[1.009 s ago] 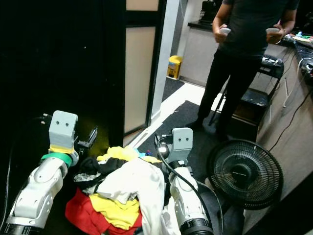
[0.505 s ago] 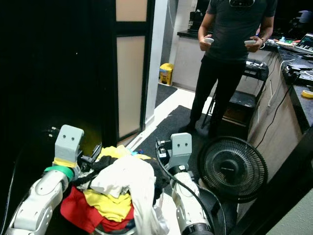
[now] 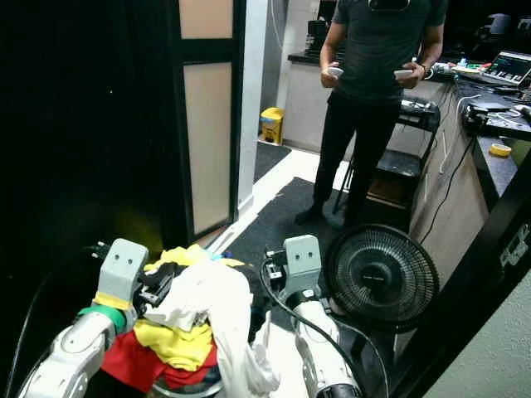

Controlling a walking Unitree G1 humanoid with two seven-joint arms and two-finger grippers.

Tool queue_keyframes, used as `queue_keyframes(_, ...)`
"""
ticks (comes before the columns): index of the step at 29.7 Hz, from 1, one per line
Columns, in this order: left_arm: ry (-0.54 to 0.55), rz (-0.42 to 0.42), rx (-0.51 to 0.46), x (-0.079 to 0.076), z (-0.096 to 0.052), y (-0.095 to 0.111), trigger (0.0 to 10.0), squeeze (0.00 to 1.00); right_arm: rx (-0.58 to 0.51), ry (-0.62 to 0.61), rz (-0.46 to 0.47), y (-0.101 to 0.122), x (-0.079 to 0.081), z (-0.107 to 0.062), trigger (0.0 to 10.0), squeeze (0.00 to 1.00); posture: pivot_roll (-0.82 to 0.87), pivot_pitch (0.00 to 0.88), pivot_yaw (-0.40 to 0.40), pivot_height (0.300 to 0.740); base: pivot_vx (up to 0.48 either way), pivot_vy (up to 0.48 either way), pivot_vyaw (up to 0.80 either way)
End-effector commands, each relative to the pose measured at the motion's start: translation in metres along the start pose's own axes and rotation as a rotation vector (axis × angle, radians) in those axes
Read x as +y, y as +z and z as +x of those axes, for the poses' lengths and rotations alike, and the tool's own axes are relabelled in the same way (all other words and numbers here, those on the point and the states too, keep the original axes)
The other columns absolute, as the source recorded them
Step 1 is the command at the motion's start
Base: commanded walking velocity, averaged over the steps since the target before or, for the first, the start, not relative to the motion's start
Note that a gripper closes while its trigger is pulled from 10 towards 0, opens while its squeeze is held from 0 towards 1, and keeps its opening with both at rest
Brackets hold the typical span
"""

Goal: Clothes washing

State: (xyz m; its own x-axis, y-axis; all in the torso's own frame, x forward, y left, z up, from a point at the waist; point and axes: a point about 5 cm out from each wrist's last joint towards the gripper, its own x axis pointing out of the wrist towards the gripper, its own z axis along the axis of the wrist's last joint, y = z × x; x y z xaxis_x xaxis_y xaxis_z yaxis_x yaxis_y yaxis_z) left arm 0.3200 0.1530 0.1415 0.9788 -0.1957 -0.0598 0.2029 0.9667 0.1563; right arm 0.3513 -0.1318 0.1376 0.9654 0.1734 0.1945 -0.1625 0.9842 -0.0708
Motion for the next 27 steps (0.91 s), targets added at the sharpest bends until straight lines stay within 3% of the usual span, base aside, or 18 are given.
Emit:
queue_keyframes(1, -0.004, 0.013, 0.016, -0.001, -0.001, -0.004, 10.0, 0.0, 0.02, -0.011, -0.001, -0.007, -0.003, -0.005, 10.0, 0.0, 0.02, 0.034, 0.017, 0.74, 0.0, 0.0, 0.0)
queue_keyframes(27, 0.034, 0.02, -0.063, 0.005, 0.005, 0.01, 10.0, 0.0, 0.001, -0.018, 0.005, -0.005, -0.001, -0.001, 10.0, 0.0, 0.02, 0.021, 0.023, 0.74, 0.0, 0.0, 0.0)
